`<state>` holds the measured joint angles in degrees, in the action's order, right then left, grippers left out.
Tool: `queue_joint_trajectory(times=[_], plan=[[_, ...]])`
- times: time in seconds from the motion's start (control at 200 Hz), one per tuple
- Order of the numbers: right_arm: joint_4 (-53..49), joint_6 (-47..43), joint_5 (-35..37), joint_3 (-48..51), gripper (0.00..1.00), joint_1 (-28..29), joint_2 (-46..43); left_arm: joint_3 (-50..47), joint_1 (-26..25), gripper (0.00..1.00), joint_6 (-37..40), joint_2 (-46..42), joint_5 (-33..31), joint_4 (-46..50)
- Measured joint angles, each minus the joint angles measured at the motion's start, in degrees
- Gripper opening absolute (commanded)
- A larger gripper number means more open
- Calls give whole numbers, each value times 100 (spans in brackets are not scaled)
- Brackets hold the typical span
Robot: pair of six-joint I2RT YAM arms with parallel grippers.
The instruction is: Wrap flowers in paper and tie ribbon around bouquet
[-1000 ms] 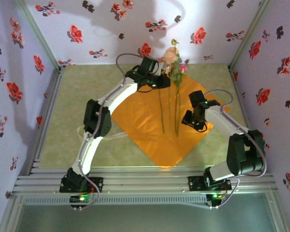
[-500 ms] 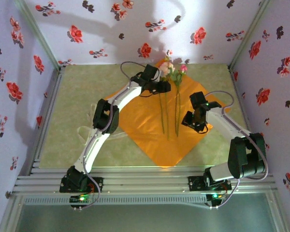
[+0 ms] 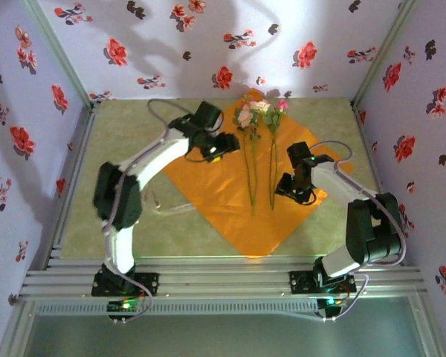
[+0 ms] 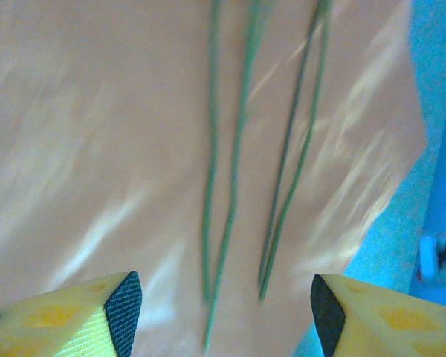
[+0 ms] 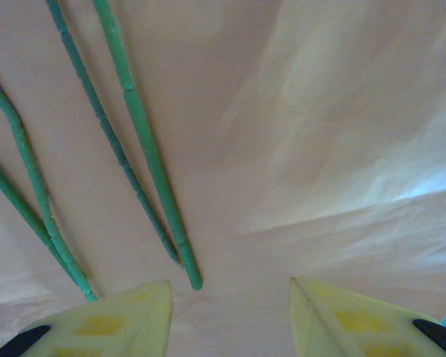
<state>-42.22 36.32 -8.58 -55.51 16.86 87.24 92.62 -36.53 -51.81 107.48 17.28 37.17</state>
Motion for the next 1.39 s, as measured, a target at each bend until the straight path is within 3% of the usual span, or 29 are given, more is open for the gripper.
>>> queue_joint_trajectory(times=[0.16,0.33,0.44,0.665,0.845,0.975,1.15,1.3,1.395], plan=[[15,111,4,-26,46,278,92,-2170,-50,65,-1054,-1104,463,-186],[-2,468,92,262,51,295,-358,-3375,-136,66,-1836,-1193,758,-422],[-85,708,109,579,53,282,-791,-4063,-229,66,-2459,-1368,883,-1084],[-577,1187,236,1193,64,7,-1534,-4404,-466,62,-3318,-1272,935,-2256],[-525,1471,57,1954,61,-203,-2074,-4459,-498,42,-3679,-1165,933,-2898],[-258,1687,-184,2267,54,-227,-2031,-4487,-498,34,-3790,-1080,933,-3027],[343,2044,-459,2297,28,-236,-1864,-4489,-498,23,-3805,-1080,931,-3053],[669,2330,-616,2299,0,-236,-1790,-4489,-498,24,-3812,-1080,931,-3051],[675,2503,-649,2273,0,-236,-1792,-4489,-498,38,-3827,-1088,927,-3025]])
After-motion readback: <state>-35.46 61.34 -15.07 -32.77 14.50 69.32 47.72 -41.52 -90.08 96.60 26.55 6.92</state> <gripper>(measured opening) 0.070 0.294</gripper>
